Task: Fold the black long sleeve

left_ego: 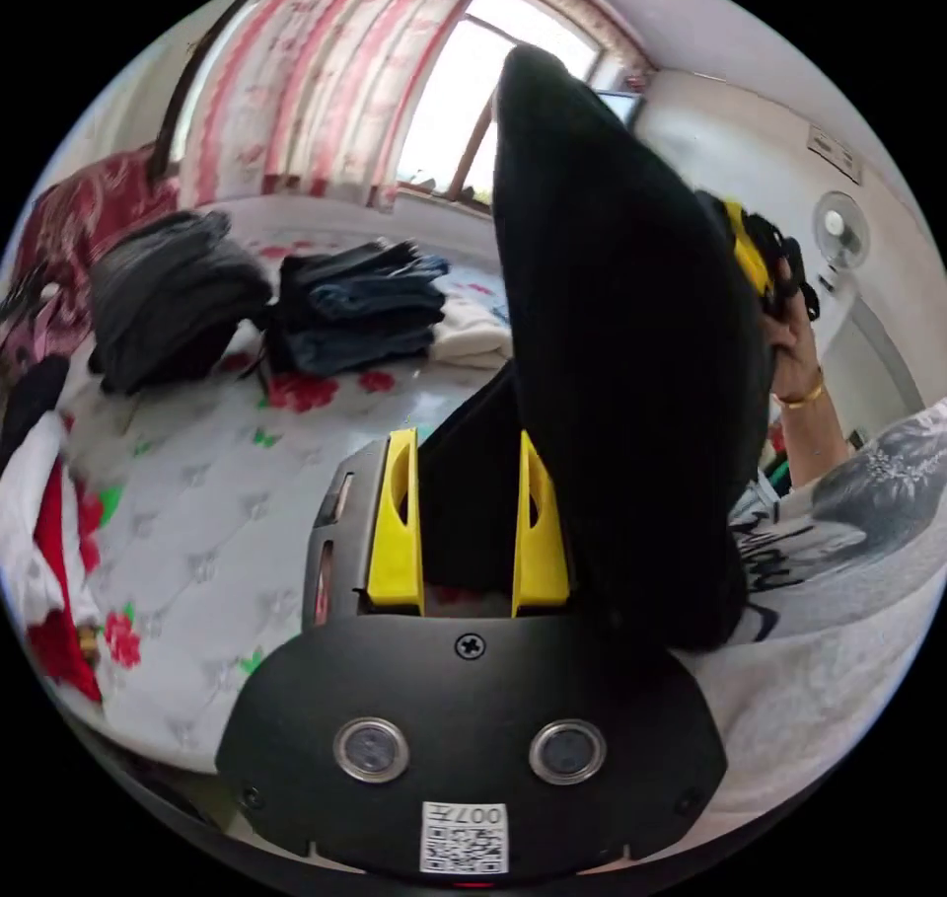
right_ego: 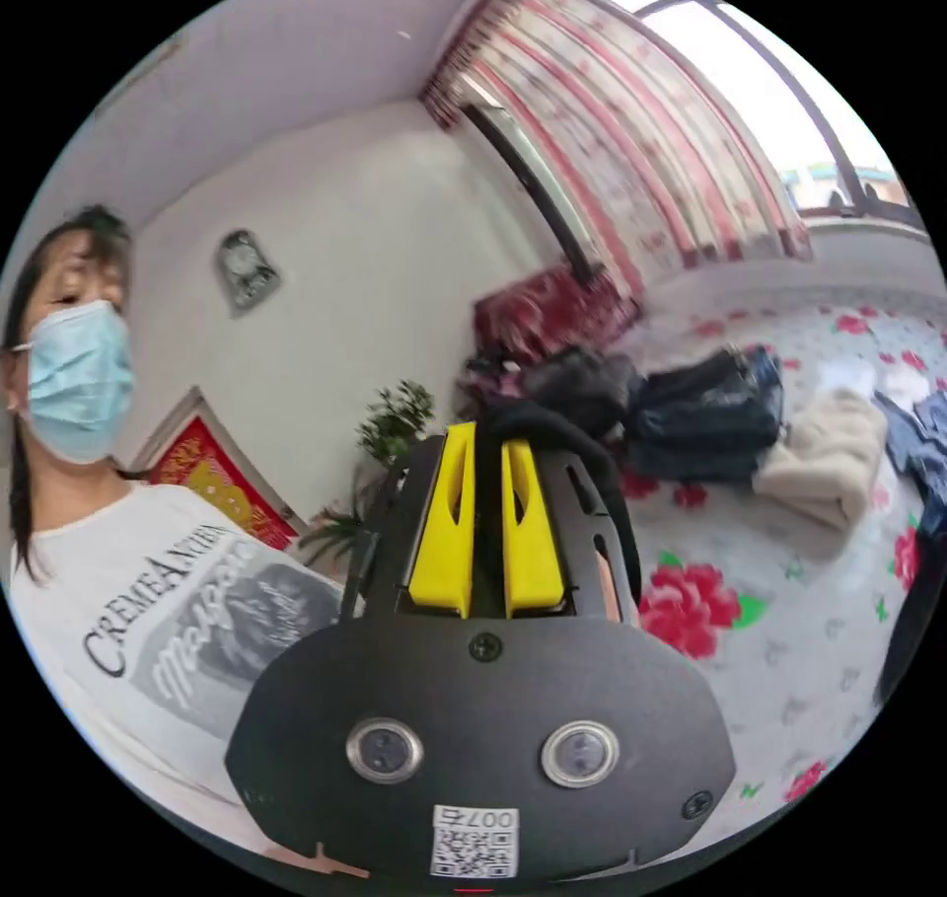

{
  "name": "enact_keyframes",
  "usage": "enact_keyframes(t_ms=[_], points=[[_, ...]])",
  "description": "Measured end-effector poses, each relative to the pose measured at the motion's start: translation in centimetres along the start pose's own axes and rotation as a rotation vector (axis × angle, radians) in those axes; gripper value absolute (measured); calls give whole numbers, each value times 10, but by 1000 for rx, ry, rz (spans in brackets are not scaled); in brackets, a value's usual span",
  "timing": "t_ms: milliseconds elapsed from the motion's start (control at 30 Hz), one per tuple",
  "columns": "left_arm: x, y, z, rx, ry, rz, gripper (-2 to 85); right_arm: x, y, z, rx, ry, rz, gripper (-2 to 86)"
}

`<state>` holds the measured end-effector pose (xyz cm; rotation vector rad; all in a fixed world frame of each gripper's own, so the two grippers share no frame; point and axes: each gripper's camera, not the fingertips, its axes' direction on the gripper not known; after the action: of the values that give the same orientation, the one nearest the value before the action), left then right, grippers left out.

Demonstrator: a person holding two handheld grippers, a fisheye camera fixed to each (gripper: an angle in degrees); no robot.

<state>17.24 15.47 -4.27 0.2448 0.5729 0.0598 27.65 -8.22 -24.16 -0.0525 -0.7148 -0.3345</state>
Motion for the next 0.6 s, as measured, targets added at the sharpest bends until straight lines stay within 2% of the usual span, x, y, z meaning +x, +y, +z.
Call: enact_keyframes(t_ms=[33,133,267,367,500,600], points=[[-11,7,-3,-9,-24,-33,117,18,8,20,-75,55,78,16],[-64,42,-21,-40,-114,-191,98,56,35,54,-171,61,208,27],[-122,76,-33,-100,-156,-359,94,86,62,74,-148,25,325,42],[-135,74,-26,-120,-150,-339,95,97,67,90,-141,46,365,50],[-127,40,17,-182,-89,-186,109,111,62,117,-226,217,375,60],[-136,23,59,-272,-54,-197,128,130,63,134,-282,317,411,67]])
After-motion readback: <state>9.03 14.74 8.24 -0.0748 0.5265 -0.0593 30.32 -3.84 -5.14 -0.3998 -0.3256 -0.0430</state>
